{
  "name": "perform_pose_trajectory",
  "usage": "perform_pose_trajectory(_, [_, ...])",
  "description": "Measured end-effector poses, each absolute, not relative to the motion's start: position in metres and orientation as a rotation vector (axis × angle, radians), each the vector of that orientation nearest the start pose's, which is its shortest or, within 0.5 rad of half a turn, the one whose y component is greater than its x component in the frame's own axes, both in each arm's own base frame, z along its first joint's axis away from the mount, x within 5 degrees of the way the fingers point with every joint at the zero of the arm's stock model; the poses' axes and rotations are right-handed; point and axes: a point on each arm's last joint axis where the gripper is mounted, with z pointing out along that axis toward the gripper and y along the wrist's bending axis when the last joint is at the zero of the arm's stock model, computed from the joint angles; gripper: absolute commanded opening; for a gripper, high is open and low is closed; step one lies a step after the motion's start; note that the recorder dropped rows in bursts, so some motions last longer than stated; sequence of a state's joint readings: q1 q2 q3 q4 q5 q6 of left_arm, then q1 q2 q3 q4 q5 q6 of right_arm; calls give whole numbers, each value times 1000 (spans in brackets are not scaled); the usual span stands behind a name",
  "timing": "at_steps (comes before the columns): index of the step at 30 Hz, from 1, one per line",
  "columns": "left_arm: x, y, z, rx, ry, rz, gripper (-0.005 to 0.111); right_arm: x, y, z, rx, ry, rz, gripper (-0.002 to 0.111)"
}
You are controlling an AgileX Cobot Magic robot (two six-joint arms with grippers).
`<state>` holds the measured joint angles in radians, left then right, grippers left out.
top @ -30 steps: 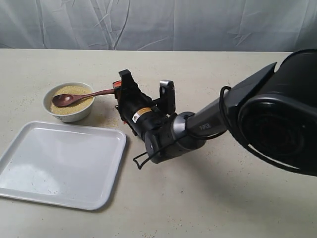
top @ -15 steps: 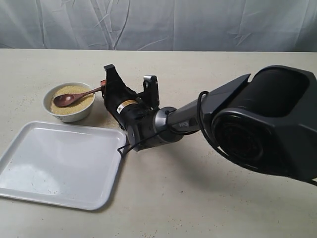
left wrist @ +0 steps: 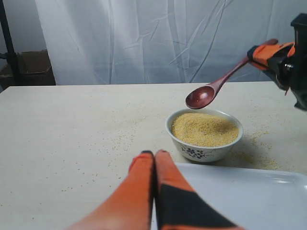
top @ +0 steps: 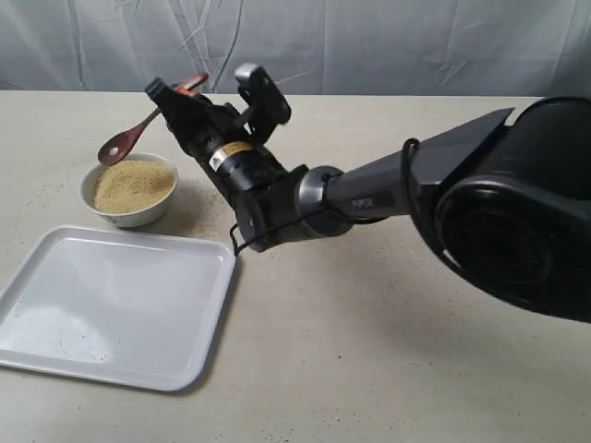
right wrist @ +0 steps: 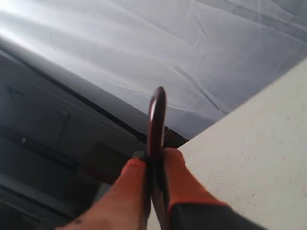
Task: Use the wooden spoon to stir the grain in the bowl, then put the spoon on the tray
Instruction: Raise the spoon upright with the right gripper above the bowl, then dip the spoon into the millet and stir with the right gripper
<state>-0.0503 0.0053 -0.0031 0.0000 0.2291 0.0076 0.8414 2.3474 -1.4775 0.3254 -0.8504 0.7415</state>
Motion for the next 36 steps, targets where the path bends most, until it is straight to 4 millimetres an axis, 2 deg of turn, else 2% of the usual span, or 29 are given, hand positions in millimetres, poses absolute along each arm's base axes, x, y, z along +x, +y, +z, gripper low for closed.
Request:
perform_pose_trajectory(5, [56,-3,193,50,1714,-32,0,356,358,182,-44,1622,966,0])
perform_pose_trajectory(8, [56,-3,193,50,1714,-32,0,357,356,194,-204,1623,833,0])
perform_pose_trajectory(11, [56,-3,193,50,1714,-32,0,356,357,189,-295,1648,764,0])
perform_pose_trajectory(15, [56,-3,193,50,1714,-32,0,356,360,171,-374,1684,724,0])
perform_pose_trajectory(20, [56,-3,193,50,1714,-32,0,359,366,152,-392,1706,713,0])
perform_pose_trajectory(26, [56,-3,193,50,1714,-32,0,356,382,149,-417,1709,736,0])
perform_pose_trajectory(31, [56,-3,193,50,1714,-32,0,353,391,158,-437,1707,754,0])
perform_pose_trajectory(36, [56,-3,193,50,1714,-32,0,353,391,172,-449,1681,747,0])
